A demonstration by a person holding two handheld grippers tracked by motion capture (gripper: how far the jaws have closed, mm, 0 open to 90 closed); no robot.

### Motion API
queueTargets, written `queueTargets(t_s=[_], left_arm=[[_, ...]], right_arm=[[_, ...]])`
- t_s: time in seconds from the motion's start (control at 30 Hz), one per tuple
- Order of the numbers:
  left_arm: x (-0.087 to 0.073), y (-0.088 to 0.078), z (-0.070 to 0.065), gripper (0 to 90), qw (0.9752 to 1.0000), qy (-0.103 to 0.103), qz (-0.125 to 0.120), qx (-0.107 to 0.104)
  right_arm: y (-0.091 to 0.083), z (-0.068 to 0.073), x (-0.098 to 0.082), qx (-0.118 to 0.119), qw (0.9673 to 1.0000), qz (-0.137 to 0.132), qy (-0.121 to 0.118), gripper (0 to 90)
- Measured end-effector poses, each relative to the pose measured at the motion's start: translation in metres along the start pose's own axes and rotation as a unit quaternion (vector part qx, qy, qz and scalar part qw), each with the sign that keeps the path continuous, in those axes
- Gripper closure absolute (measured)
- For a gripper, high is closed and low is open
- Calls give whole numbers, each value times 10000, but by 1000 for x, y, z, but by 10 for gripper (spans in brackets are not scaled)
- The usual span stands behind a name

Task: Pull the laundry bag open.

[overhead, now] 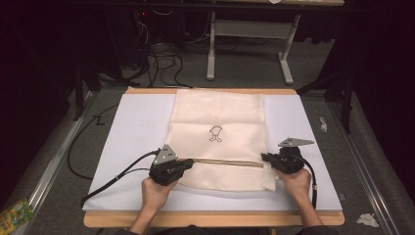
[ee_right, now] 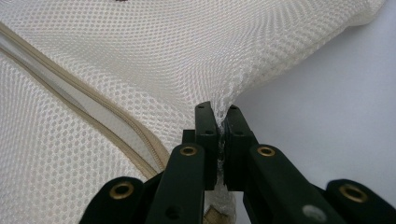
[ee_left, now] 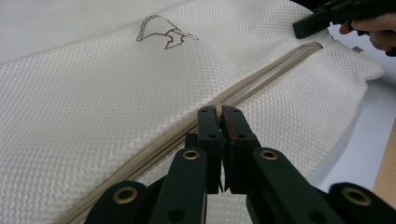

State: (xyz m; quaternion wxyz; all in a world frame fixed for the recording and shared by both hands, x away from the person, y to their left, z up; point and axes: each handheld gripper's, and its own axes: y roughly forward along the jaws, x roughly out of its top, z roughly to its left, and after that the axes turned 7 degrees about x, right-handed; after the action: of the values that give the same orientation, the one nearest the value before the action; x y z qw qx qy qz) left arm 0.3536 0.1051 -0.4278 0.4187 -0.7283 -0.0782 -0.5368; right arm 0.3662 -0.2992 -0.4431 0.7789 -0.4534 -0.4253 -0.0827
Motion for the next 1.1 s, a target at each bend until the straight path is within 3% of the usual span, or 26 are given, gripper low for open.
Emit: queueTargets(t_s=[0.33, 1.1], left_arm=[[-3, -11, 11, 872, 9999, -150, -10, 81], [-8, -18, 14, 872, 9997, -153, -72, 155]], right_arm=[[0, -3, 3, -57, 9999, 58, 72, 882], [1, -2, 5, -114, 9999, -13, 24, 881]])
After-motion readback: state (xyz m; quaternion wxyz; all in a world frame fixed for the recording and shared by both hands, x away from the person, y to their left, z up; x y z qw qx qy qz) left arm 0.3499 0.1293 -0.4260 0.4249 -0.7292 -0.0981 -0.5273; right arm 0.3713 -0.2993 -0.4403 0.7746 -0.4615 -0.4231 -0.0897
